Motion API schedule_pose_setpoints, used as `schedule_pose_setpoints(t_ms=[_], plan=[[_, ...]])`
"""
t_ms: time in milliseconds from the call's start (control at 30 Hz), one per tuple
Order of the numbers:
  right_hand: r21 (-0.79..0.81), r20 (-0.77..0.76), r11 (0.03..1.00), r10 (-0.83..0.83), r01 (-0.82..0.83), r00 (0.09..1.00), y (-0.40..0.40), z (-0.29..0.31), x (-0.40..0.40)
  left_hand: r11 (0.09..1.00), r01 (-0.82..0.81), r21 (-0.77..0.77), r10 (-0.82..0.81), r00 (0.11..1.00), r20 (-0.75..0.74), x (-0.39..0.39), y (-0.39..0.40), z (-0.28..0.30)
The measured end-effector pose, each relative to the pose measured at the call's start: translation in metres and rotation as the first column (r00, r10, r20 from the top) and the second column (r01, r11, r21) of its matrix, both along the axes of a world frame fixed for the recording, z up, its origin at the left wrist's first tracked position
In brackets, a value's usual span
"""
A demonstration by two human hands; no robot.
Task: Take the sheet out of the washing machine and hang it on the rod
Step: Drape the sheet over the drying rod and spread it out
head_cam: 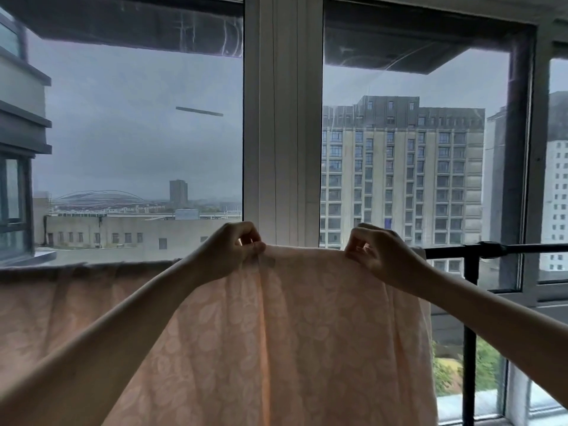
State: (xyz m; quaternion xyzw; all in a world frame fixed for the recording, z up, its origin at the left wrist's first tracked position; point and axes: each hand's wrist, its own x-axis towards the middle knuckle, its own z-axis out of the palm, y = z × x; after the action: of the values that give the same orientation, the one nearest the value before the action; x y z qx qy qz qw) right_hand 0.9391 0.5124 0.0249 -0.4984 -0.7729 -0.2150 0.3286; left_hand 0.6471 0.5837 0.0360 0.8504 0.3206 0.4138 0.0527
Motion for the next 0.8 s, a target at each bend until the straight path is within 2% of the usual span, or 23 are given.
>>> schedule_pose_setpoints(t_ms=[100,267,433,500,600,700,800], plan=[[0.048,0.011,0.998,-0.045,0.044,0.999,0.004,0.000,-0.003,1.000,-0.023,-0.008,0.024,0.999,0.041,0.002,0.002,0.000],[0.169,-0.074,0.981,-0.081,0.092,0.994,0.014,0.006,-0.003,0.996,-0.084,-0.005,0.084,0.991,0.100,0.008,0.006,-0.002],[-0.042,-0.148,0.997,-0.072,0.067,0.986,0.024,0.002,0.003,0.994,-0.111,-0.011,0.111,0.994,-0.012,0.003,0.013,-0.002],[-0.078,-0.163,0.995,-0.077,0.065,0.984,0.022,0.001,0.007,0.993,-0.115,-0.007,0.114,0.992,-0.055,0.001,0.016,-0.002],[-0.054,-0.140,0.997,-0.069,0.062,0.988,0.015,-0.005,0.011,0.995,-0.088,-0.039,0.082,0.988,-0.132,-0.001,0.013,0.000],[-0.029,-0.106,0.996,-0.091,0.088,0.990,0.009,-0.012,0.020,0.996,-0.075,-0.041,0.069,0.989,-0.134,-0.002,0.009,-0.001],[0.035,-0.104,0.989,-0.140,0.144,0.985,-0.001,-0.015,0.037,0.994,-0.103,0.021,0.105,0.987,-0.126,0.004,0.004,-0.002]])
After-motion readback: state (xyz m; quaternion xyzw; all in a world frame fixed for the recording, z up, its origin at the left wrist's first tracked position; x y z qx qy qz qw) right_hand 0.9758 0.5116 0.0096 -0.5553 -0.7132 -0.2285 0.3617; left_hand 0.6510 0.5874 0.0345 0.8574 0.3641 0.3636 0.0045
